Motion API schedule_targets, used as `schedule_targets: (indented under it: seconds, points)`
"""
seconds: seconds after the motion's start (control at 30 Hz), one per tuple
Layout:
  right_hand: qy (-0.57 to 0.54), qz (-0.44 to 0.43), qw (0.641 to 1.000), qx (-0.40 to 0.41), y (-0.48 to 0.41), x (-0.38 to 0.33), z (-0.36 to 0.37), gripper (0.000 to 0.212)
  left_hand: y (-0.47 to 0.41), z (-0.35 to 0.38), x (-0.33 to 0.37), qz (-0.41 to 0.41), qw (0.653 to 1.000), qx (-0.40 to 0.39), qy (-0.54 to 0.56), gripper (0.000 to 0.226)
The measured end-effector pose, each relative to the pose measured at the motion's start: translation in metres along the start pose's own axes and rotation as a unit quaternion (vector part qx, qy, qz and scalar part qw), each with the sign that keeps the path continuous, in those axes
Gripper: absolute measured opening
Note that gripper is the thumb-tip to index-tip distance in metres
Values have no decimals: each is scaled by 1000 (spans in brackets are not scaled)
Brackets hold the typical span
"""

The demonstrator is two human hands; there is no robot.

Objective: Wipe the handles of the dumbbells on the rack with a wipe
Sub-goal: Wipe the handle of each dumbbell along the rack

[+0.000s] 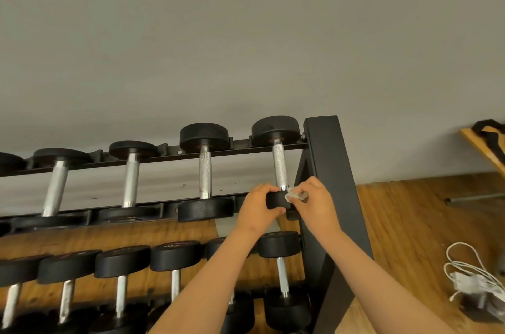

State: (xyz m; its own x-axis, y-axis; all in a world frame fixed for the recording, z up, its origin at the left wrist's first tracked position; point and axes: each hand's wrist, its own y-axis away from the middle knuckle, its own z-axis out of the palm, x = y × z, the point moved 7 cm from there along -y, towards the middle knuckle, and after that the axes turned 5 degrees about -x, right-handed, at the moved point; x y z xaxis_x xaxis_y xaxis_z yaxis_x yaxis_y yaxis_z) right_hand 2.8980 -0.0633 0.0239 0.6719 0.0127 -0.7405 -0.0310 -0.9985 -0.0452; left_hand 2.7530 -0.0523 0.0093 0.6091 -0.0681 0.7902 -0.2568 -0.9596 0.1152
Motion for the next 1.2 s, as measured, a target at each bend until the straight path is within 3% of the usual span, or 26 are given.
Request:
schedule_targets:
  seconds: [0.17,0.37,0.73,0.9,1.2]
  points:
    - [-18,-18,999,-34,17,1,7,19,0,1,2,7,1000,-5,-1,38]
    - [-56,39,997,30,6,9,-9,11,1,0,1,-6,1000,-2,-4,40]
    - [-74,43,996,31,4,18,-11,9,2,0,3,-4,1000,-3,-2,39]
    - [-97,64,993,24,24,29,-8,20,3,0,3,-7,1000,-1,-3,40]
    - [-149,104,983,32,21,53,-5,9,5,-1,6,-13,1000,-4,-7,40]
